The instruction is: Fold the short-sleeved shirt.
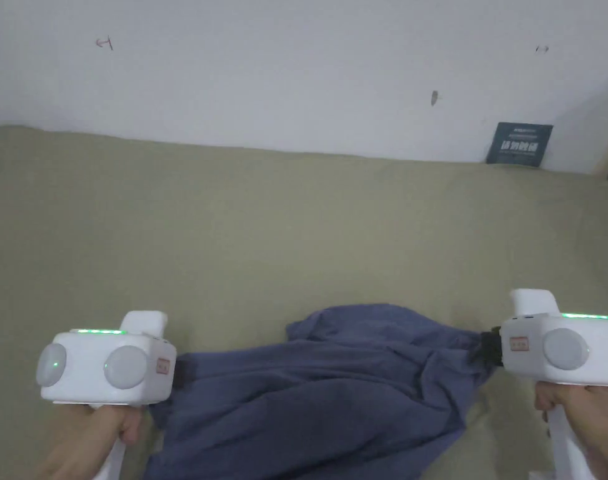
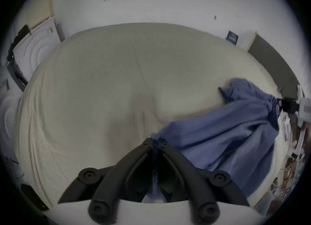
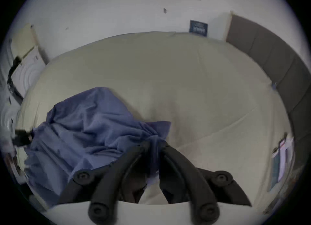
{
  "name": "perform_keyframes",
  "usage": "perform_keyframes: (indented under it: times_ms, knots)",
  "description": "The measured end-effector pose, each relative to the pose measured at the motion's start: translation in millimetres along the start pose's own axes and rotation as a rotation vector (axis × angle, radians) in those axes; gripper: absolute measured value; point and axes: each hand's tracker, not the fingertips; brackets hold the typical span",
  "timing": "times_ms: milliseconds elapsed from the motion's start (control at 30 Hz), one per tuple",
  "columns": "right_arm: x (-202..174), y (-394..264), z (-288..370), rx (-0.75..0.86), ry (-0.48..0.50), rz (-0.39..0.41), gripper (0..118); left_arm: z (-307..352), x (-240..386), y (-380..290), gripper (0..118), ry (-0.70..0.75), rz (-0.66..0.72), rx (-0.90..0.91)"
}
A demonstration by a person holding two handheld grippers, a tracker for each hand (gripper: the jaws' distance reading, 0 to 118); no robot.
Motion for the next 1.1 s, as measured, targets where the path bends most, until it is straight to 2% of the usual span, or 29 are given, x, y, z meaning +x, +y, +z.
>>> perform_keyframes:
  times_ms: [167,367,500,567,633,767,933,1100]
  knots:
    - [12.3,19.1,77.3,0.128,0.010,-0.023,12,89.0,-19.8,15.5,4,0.080,-0.006,0.161]
    - [5.2,48.2,162.0,0.256,0.037,-0.027,12,197.0,-40.4,43.1,4,0.135,-0.014,0.305]
    - [-3.1,76.1,201.7,0.339,0.023,-0.018,11,244.6,-36.7,66.6,4,0.179,-0.008,0.379]
    - [-5.3,93.7,221.3,0.385,0.002,-0.030,10,260.4,-31.7,82.8,4,0.235,-0.009,0.409]
    - [-0.3,112.7,229.6,0.387,0.021,-0.048,10,272.7,-28.1,96.5,4,0.229,-0.011,0.439]
    - [-4.1,145.7,243.7,0.435,-0.042,0.014,9,286.6,-16.1,126.5,4,0.233,-0.009,0.484]
    - [6.9,196.6,245.5,0.476,-0.100,-0.057,9,285.7,-5.4,177.4,4,0.276,-0.017,0.518]
    - [15.6,252.0,232.9,0.504,-0.140,-0.049,9,281.1,7.3,228.7,4,0.299,-0.029,0.578]
